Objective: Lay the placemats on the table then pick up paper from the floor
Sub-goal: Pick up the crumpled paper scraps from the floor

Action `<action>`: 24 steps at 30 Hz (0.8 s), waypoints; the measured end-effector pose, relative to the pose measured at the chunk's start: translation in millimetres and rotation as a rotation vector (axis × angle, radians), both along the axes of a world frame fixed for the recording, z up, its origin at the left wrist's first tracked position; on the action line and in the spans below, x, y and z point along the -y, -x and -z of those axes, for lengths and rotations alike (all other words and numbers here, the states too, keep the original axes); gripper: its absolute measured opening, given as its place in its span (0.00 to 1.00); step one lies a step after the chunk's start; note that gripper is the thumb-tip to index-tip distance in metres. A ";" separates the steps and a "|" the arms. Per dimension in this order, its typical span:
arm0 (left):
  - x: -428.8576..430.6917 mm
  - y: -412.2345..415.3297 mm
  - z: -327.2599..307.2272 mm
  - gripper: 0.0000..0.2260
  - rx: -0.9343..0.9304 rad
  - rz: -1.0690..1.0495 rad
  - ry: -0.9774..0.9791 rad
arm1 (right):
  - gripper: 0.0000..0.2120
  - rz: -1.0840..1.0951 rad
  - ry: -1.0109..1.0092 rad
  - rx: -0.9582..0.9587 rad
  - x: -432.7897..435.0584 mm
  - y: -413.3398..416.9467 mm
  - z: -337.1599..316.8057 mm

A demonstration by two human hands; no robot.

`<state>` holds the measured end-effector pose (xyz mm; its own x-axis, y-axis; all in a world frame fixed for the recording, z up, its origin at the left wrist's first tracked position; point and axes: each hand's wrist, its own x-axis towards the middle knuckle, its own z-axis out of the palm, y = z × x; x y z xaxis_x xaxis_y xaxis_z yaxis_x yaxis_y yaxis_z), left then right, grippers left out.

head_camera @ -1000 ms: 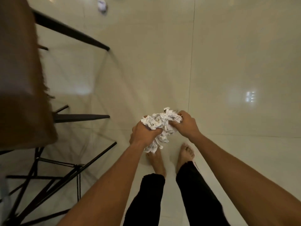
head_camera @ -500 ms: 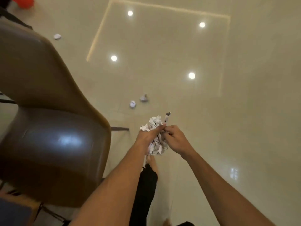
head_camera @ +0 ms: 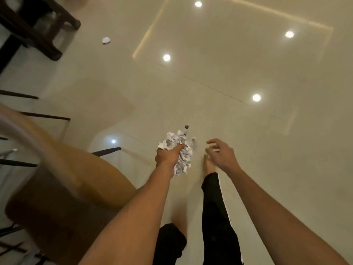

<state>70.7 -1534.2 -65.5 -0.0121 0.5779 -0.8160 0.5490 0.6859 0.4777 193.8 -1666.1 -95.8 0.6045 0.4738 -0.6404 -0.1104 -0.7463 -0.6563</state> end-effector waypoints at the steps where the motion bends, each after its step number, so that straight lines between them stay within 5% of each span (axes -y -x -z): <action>1: -12.6 -7.4 13.1 0.37 -0.014 -0.041 -0.002 | 0.14 -0.121 0.051 0.004 -13.3 -14.2 14.9; 5: -56.1 -41.2 73.3 0.35 -0.099 -0.085 -0.036 | 0.22 -0.516 0.175 0.084 -65.2 -58.1 85.7; 10: -97.3 -52.3 175.4 0.25 -0.252 -0.097 -0.081 | 0.26 -0.714 0.277 0.095 -118.7 -77.5 204.9; 18: -129.4 -26.9 346.5 0.30 -0.400 -0.113 -0.099 | 0.37 -1.080 0.434 0.151 -132.1 -37.5 410.1; 21: -124.4 -7.4 385.3 0.22 -0.420 -0.103 -0.068 | 0.23 -1.048 0.453 0.135 -123.0 -22.4 453.8; 24: -121.6 7.2 399.4 0.20 -0.426 -0.114 -0.034 | 0.14 -1.050 0.242 0.206 -135.0 2.7 465.7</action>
<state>63.5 -1412.7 -464.9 -0.4087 0.5796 -0.7050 0.6234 0.7414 0.2482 191.1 -1531.1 -561.5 0.0795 0.6903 -0.7191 0.7509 -0.5159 -0.4123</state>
